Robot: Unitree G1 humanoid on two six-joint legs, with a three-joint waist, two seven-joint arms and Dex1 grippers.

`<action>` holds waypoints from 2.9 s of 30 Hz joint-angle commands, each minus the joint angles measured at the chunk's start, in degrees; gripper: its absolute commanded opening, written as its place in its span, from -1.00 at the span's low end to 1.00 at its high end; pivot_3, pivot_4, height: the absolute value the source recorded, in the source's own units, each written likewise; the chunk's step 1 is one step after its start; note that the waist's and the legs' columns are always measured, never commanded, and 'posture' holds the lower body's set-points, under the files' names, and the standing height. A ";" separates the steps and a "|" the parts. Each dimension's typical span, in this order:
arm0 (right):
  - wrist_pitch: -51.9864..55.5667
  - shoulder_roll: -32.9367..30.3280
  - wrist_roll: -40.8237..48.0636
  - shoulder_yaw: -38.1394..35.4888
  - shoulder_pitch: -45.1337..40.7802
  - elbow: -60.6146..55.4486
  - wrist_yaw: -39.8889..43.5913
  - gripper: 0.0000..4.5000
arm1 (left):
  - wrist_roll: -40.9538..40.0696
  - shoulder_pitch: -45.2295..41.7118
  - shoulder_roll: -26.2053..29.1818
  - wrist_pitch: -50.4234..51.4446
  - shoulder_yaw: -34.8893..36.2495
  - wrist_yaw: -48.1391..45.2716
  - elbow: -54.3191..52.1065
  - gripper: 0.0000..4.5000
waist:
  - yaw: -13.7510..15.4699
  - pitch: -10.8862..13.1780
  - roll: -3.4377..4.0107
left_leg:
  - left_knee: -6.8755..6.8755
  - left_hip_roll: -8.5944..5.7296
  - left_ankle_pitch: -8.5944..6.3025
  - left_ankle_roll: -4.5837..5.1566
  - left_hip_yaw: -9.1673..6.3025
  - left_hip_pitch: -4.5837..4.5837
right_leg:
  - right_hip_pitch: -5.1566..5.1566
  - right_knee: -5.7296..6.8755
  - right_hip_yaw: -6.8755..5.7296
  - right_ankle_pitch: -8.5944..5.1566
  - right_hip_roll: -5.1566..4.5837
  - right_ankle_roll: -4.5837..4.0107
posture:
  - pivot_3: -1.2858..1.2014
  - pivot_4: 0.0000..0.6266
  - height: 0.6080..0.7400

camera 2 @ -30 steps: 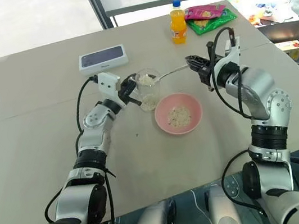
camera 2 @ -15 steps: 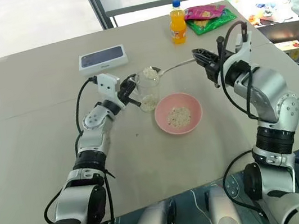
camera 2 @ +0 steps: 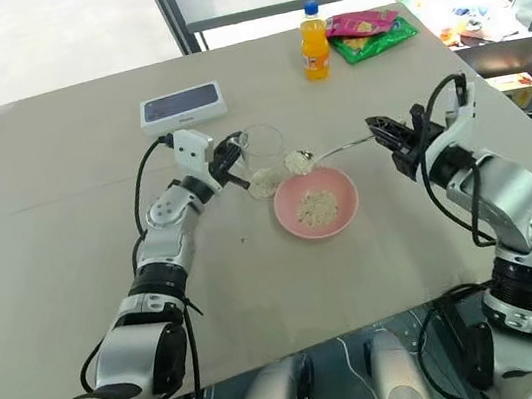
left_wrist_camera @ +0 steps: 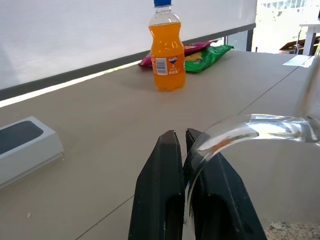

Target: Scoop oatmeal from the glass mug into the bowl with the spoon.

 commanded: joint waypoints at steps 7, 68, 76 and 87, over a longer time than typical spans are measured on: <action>2.04 -17.33 0.71 8.35 -0.60 -3.84 6.69 -1.00 | 2.14 0.42 0.22 -0.15 -2.03 -1.07 3.21 -0.98 | 0.07 0.00 0.00 | -0.02 0.02 -0.04 0.06 -0.09 0.48 | 0.69 -0.30 -0.12 -0.01 0.02 0.04 | 0.03 -0.52 1.00; 6.14 -5.71 -39.22 23.24 -35.15 9.21 30.50 -1.00 | -0.60 5.25 -1.15 4.76 -1.58 -1.16 -3.87 -0.98 | 0.41 -0.02 -0.05 | -0.14 0.03 -0.08 0.11 -0.40 0.24 | 0.67 -0.85 -0.37 0.08 -0.03 0.14 | 0.03 -0.52 1.00; 4.24 -4.46 -48.74 23.72 -34.59 7.62 35.50 0.31 | -1.28 6.16 -0.98 5.53 -1.06 -1.41 -5.39 -1.00 | 0.41 -0.02 -0.04 | -0.14 0.01 -0.08 0.10 -0.42 0.22 | 0.65 -0.86 -0.38 0.08 -0.03 0.14 | 0.03 -0.52 1.00; 2.12 -2.15 -55.37 21.34 -33.87 7.76 37.69 0.52 | -1.23 5.63 -0.44 4.37 0.09 -0.25 -4.68 0.08 | 0.32 0.00 -0.02 | -0.14 -0.01 -0.04 0.03 -0.40 0.02 | 0.37 -0.81 -0.36 0.08 -0.03 0.13 | 0.03 -0.52 1.00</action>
